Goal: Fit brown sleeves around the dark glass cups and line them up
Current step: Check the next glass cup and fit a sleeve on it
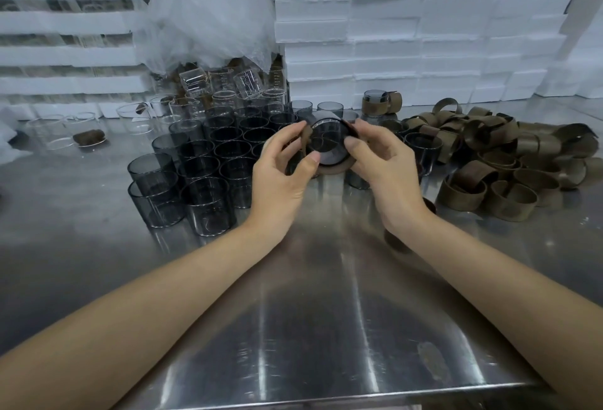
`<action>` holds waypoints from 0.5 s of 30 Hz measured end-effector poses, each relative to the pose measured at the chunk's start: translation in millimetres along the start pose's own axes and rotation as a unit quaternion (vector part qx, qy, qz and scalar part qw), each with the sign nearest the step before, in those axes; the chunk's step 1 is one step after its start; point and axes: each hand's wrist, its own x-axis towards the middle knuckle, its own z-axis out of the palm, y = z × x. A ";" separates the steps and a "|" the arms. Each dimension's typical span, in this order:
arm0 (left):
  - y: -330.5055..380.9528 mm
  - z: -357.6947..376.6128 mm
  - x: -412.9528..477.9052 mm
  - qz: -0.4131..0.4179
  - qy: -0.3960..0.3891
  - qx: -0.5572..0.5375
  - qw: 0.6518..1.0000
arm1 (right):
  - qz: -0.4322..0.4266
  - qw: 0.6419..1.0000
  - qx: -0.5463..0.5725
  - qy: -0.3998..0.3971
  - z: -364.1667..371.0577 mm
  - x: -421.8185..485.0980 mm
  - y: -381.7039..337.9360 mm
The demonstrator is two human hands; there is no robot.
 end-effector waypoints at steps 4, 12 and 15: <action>-0.2 2.0 1.0 -0.075 0.015 -0.076 0.994 | 0.061 0.992 0.076 -0.084 5.2 -1.1 0.0; -0.2 2.3 1.0 -0.157 -0.074 -0.127 0.977 | 0.167 0.959 0.181 -0.142 0.9 0.7 -6.4; -0.5 4.4 -0.2 -0.171 -0.077 -0.153 0.970 | 0.175 0.946 0.227 -0.154 -1.9 2.7 -3.4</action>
